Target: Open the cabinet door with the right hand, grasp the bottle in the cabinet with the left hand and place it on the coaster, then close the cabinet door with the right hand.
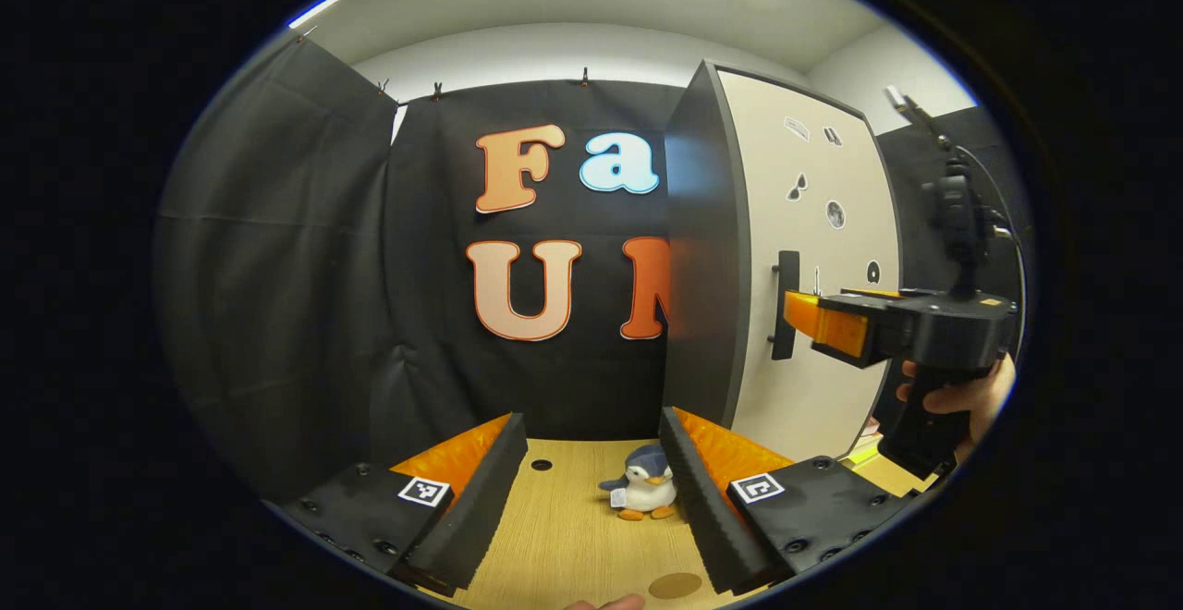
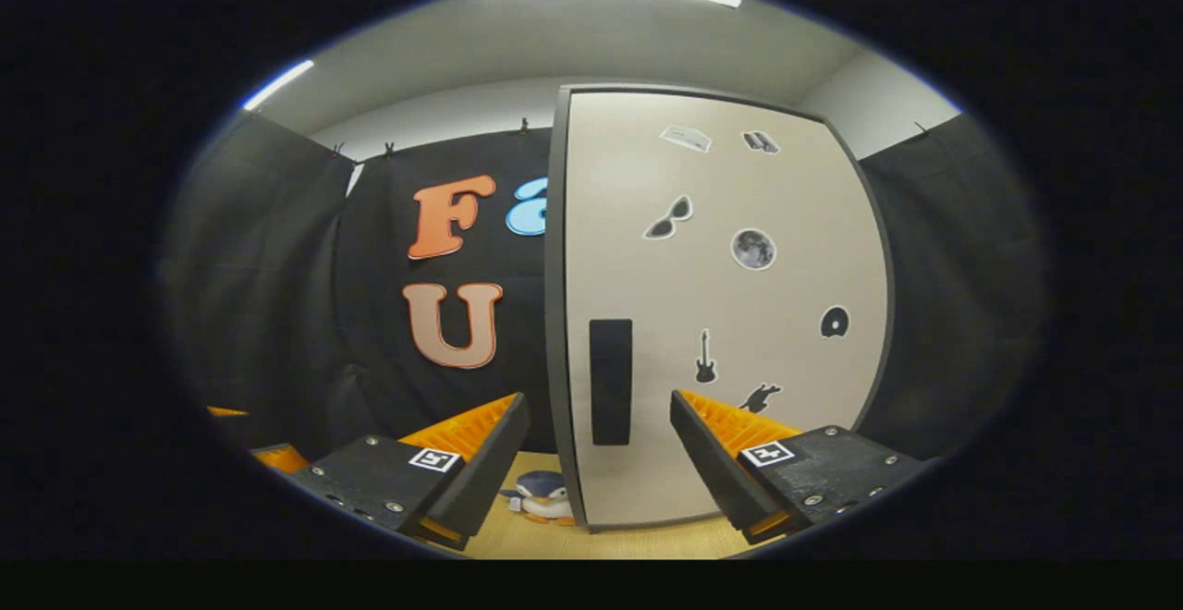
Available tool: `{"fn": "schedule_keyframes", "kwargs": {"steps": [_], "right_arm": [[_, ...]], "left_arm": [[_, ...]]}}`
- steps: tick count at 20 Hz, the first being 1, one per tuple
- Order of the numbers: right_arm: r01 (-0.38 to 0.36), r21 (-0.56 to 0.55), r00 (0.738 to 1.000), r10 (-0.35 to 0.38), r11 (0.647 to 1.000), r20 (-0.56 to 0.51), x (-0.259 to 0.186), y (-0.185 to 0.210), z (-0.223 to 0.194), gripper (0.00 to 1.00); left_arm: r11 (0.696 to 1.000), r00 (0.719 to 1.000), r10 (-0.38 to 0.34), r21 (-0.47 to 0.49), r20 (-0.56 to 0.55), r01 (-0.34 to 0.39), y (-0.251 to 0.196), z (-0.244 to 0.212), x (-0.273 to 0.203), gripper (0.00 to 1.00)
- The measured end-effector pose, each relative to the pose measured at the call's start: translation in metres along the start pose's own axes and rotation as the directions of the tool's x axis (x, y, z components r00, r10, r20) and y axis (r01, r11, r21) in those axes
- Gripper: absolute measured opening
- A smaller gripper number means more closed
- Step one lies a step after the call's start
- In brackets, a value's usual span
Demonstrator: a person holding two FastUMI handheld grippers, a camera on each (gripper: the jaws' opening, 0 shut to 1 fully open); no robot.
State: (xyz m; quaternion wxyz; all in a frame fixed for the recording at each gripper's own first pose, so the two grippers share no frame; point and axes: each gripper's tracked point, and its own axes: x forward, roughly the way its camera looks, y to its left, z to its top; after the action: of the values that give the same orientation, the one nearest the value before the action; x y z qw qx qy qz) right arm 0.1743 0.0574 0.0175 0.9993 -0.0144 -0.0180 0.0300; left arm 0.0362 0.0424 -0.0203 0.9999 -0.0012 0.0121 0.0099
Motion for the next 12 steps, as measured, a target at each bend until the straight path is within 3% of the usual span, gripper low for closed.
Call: {"fn": "schedule_keyframes", "kwargs": {"steps": [5,8,9,12], "right_arm": [[0.021,0.023,1.0,-0.02,1.0,-0.007,0.043,-0.003,-0.013,0.94],[0.037,0.013,0.999,-0.037,0.999,-0.002,0.055,-0.008,-0.013,0.88],[0.04,0.008,0.999,-0.04,0.999,-0.001,0.057,-0.009,-0.014,0.92],[0.051,0.005,0.999,-0.051,0.999,-0.016,0.065,-0.012,-0.019,0.8]], "left_arm": [[1.0,1.0,0.006,0.004,-0.013,-0.006,0.013,-0.007,0.008,0.95],[1.0,1.0,0.01,0.003,-0.027,-0.01,0.018,-0.014,0.014,0.95],[1.0,0.999,0.011,0.004,-0.03,-0.011,0.02,-0.015,0.014,0.95],[1.0,0.999,0.014,0.004,-0.041,-0.014,0.021,-0.019,0.019,0.95]]}}
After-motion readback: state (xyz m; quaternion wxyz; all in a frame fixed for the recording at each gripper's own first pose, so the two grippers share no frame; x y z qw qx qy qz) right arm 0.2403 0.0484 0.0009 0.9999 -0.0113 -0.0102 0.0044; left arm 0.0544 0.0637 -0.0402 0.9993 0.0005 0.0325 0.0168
